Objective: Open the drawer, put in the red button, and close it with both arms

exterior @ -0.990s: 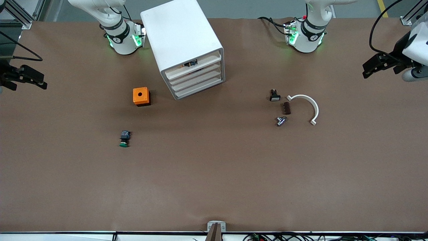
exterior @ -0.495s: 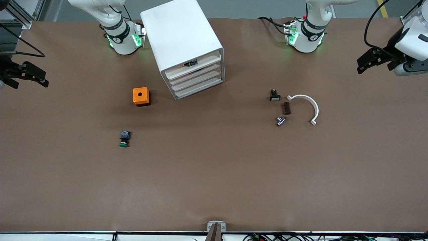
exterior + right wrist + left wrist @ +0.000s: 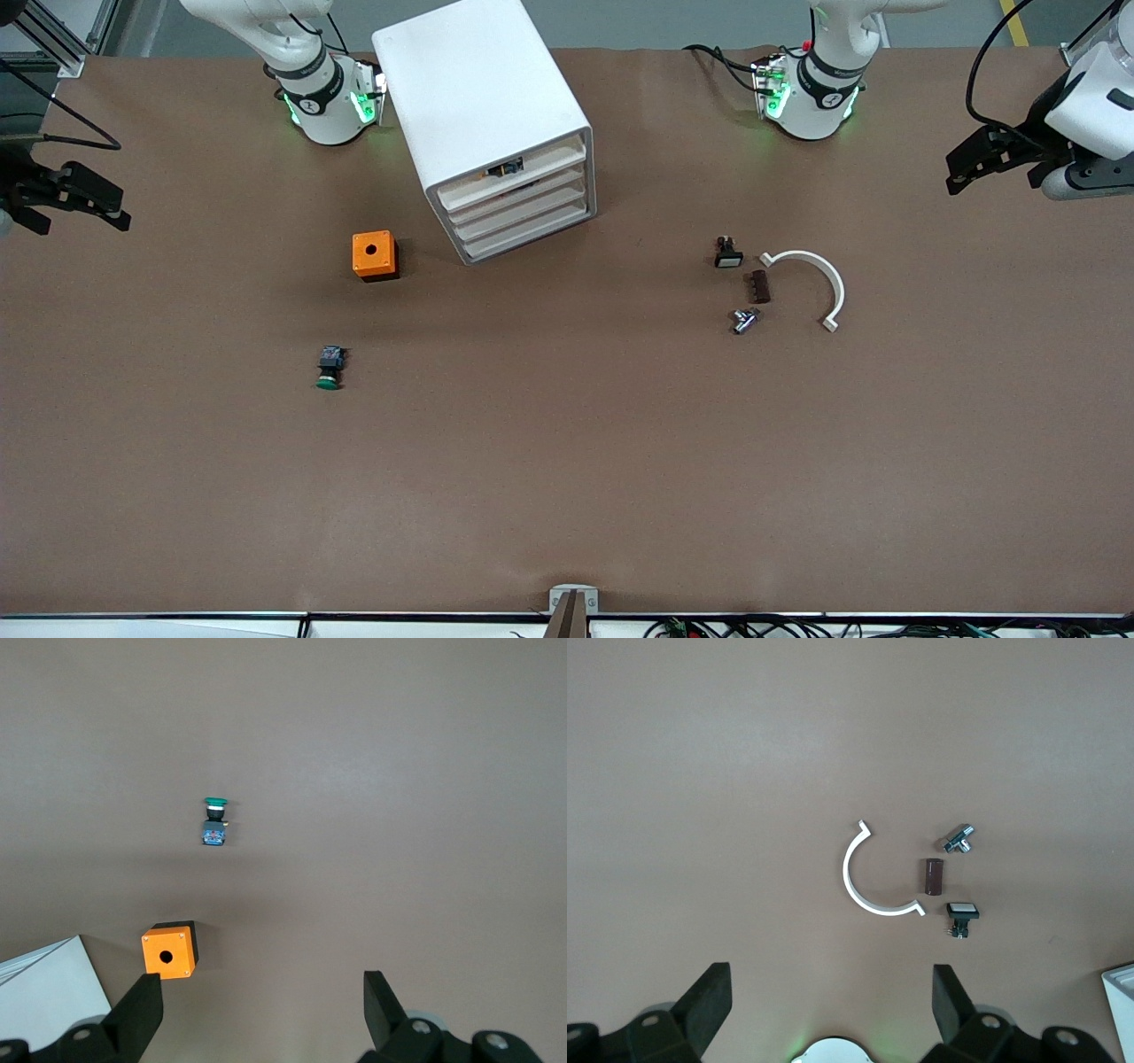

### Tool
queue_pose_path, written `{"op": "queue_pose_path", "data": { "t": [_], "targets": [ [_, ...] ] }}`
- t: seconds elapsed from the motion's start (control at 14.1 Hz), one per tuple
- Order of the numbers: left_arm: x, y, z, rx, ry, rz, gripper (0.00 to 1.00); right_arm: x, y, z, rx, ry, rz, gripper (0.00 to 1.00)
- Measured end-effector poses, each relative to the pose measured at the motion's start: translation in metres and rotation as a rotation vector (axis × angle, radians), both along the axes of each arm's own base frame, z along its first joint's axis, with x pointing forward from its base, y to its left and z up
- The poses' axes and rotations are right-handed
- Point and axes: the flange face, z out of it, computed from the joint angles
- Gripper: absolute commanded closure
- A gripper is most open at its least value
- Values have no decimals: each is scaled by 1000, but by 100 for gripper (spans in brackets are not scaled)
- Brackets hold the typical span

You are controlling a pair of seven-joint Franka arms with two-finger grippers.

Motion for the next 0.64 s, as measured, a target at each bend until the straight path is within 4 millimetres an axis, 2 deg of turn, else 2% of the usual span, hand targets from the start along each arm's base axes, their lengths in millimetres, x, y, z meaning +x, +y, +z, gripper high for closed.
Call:
{"op": "queue_pose_path", "data": {
  "t": [0.64],
  "targets": [
    [8, 0, 5, -4, -11, -11, 0, -7, 0, 16, 27, -4, -5, 0]
  ]
}}
